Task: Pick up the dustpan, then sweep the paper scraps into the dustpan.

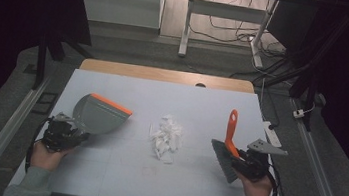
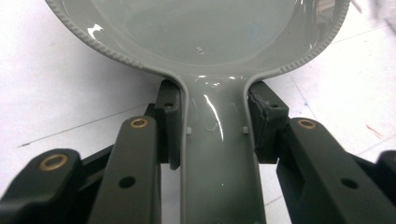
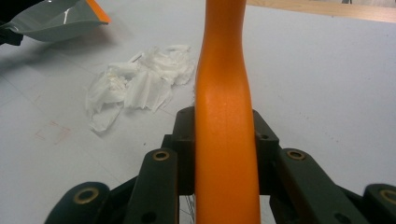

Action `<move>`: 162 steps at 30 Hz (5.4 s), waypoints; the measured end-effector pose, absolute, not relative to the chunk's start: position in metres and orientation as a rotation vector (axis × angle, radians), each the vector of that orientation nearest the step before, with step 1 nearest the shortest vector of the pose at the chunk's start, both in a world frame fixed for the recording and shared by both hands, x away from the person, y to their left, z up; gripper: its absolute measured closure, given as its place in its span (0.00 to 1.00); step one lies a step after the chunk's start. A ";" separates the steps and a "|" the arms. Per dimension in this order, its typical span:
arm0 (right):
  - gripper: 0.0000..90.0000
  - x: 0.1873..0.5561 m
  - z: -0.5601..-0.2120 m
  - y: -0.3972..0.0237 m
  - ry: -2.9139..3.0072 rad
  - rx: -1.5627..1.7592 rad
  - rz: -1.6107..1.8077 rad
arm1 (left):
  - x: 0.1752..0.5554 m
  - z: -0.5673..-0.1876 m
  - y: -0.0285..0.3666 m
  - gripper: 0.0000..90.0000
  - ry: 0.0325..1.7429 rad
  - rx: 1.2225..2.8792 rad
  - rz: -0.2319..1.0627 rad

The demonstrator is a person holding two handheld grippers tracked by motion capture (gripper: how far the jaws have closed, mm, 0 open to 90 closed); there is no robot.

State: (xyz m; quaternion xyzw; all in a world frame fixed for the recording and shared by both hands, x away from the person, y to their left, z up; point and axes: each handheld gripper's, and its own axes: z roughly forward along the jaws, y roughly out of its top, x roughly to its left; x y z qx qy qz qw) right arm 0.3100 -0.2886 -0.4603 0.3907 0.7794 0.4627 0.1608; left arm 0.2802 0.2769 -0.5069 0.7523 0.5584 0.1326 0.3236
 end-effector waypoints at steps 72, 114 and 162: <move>0.78 0.376 -0.441 -0.213 2.247 1.107 1.363 | 0.253 -0.501 0.253 0.69 0.981 2.266 0.164; 0.78 0.432 -0.467 -0.179 2.271 1.235 1.278 | 0.254 -0.514 0.230 0.69 0.824 2.393 0.093; 0.78 0.431 -0.493 -0.083 2.518 1.075 1.192 | 0.261 -0.517 0.223 0.69 0.834 2.400 0.045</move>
